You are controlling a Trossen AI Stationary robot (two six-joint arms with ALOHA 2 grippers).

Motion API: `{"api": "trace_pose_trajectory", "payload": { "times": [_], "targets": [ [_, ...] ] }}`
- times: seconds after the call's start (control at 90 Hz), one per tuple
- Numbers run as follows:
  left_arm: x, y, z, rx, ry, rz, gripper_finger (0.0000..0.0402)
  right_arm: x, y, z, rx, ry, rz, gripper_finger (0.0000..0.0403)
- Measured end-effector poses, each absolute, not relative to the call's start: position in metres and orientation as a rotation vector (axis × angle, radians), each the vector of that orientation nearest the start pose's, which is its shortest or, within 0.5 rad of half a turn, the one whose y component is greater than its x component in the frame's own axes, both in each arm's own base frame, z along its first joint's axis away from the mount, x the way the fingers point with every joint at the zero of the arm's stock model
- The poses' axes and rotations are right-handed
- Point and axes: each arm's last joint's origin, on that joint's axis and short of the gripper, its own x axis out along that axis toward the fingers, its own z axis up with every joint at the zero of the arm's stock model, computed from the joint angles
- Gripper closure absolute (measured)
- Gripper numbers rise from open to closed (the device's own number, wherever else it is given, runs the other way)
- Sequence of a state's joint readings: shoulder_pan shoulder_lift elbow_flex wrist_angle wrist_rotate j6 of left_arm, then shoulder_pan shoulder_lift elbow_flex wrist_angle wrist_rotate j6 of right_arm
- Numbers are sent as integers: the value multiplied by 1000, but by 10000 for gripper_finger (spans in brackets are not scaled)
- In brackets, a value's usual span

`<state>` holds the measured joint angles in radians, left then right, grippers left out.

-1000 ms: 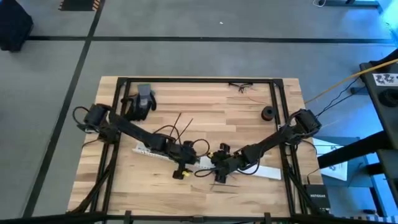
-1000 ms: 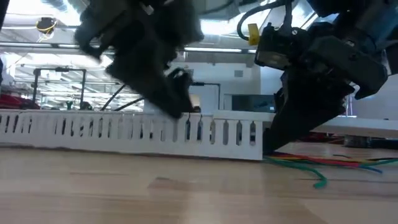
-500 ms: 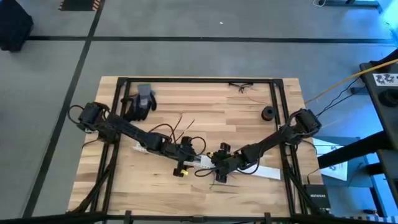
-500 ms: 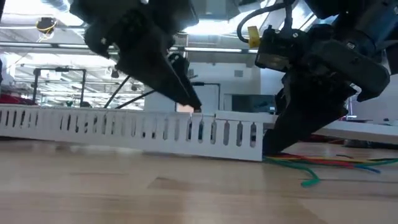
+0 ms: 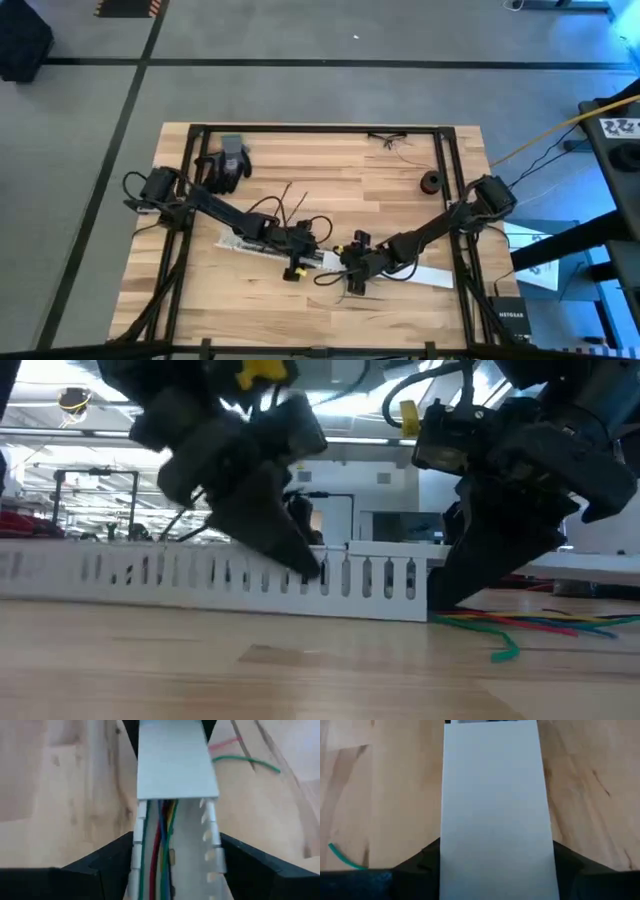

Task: Ziptie cables
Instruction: Close the white cable duct

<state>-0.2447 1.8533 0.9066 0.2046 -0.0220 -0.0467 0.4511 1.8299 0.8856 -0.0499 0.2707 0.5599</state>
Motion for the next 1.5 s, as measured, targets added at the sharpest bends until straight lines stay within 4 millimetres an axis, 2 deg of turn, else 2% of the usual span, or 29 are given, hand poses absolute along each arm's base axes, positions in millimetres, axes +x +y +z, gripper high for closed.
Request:
{"api": "trace_pose_trajectory", "payload": {
  "times": [0.2,0.444,0.656,0.8,1.033,1.2,1.278,1.5],
  "targets": [
    [349,-89,123,43,718,-218,179,304,139,116,174,901,-83,187],
    [350,-89,121,36,709,-220,182,308,135,117,176,877,-82,187],
    [351,-91,119,43,703,-234,182,313,137,121,130,884,17,187],
    [352,-91,121,41,694,-233,182,312,136,120,137,907,-10,187],
    [353,-94,120,33,668,-229,154,312,137,121,157,892,-15,187],
    [357,-93,124,18,624,-199,135,323,136,125,278,783,-80,187],
    [356,-93,123,17,632,-197,132,325,135,119,319,780,-99,187],
    [356,-93,123,24,630,-194,136,323,135,113,297,834,-104,187]
  ]
}}
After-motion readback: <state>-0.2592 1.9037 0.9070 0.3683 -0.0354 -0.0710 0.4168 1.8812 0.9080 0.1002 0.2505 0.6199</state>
